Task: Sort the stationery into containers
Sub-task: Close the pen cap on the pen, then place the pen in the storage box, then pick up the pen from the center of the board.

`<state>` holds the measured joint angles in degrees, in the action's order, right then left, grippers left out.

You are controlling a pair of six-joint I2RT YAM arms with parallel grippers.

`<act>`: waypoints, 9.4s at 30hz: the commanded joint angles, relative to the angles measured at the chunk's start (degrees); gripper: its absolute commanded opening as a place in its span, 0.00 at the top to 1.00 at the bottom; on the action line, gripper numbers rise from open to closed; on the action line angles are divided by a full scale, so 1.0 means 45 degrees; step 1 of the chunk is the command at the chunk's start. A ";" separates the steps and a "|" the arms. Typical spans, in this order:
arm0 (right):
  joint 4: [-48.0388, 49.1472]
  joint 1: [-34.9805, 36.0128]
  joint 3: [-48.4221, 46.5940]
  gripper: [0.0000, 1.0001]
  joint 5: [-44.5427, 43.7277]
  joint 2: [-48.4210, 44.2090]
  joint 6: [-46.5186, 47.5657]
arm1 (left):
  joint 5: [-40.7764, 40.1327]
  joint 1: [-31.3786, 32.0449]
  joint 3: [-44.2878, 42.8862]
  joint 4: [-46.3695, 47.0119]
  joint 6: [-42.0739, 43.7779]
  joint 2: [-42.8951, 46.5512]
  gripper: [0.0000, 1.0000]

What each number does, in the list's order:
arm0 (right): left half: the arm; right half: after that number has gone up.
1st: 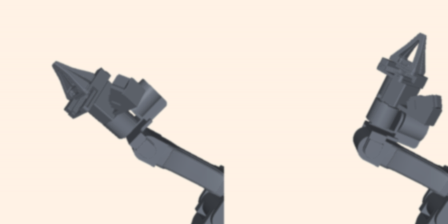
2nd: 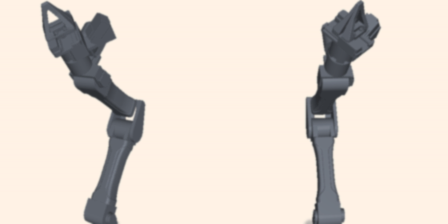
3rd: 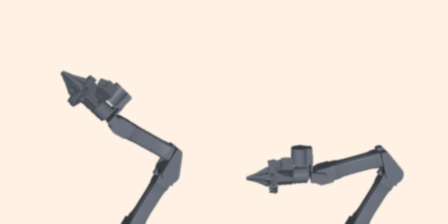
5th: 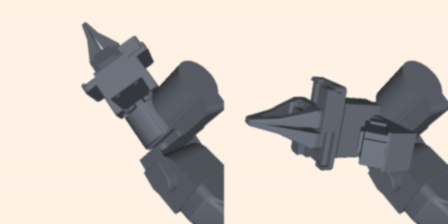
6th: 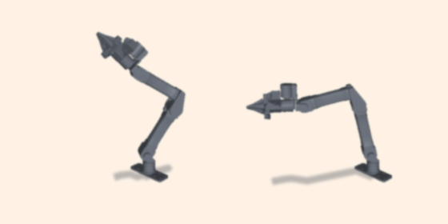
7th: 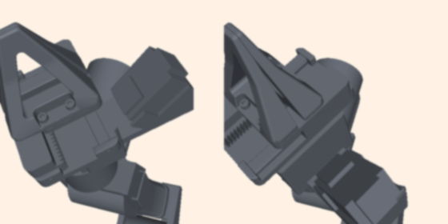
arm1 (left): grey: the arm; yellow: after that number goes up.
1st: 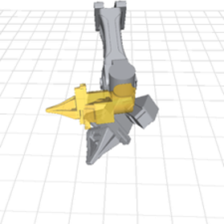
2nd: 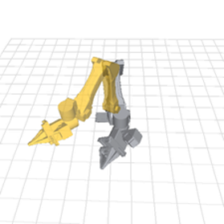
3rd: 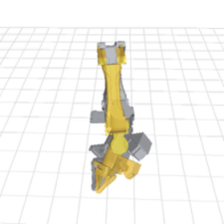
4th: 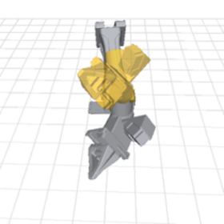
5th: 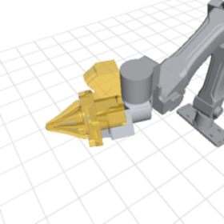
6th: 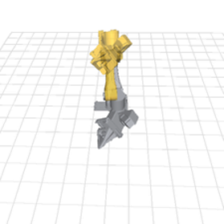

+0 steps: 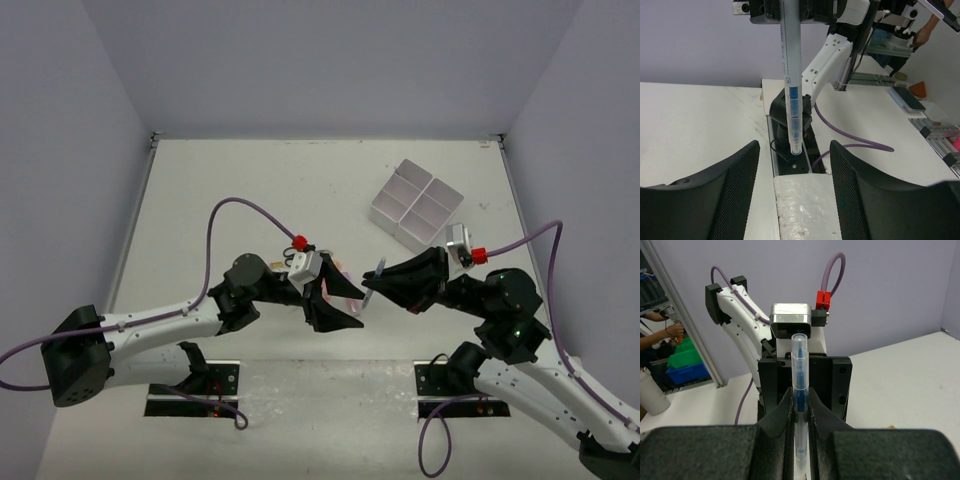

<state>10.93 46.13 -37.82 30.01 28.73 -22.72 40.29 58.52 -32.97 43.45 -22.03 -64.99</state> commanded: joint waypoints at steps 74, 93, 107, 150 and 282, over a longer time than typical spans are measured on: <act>0.0656 0.2045 0.1775 1.00 -0.1795 0.0848 -0.0622 | -0.1675 -0.1325 -0.1772 -0.1877 0.0150 0.2338 0.00; -0.0024 0.2034 0.0448 1.00 -0.2350 -0.0981 0.1250 | -0.0143 -0.1325 0.0185 0.0831 -0.2455 0.2684 0.00; 0.0694 0.2052 0.0183 1.00 -0.2082 -0.0158 0.0929 | 0.0485 -0.0864 -0.0269 0.2905 -0.3310 0.0574 0.17; 0.3302 -0.5203 -0.3629 1.00 -1.4439 1.0955 0.4116 | -1.3633 -0.0739 -0.2827 -1.6108 -0.0093 0.5642 0.00; -1.1059 0.2731 -0.6715 0.62 -1.3306 1.6457 -1.1234 | -1.3525 -0.2066 -0.1385 -1.5850 0.0441 0.6802 0.00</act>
<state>-40.29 59.05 -68.41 -27.94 102.18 -71.35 -19.75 48.82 -39.48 -29.65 -21.21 -33.91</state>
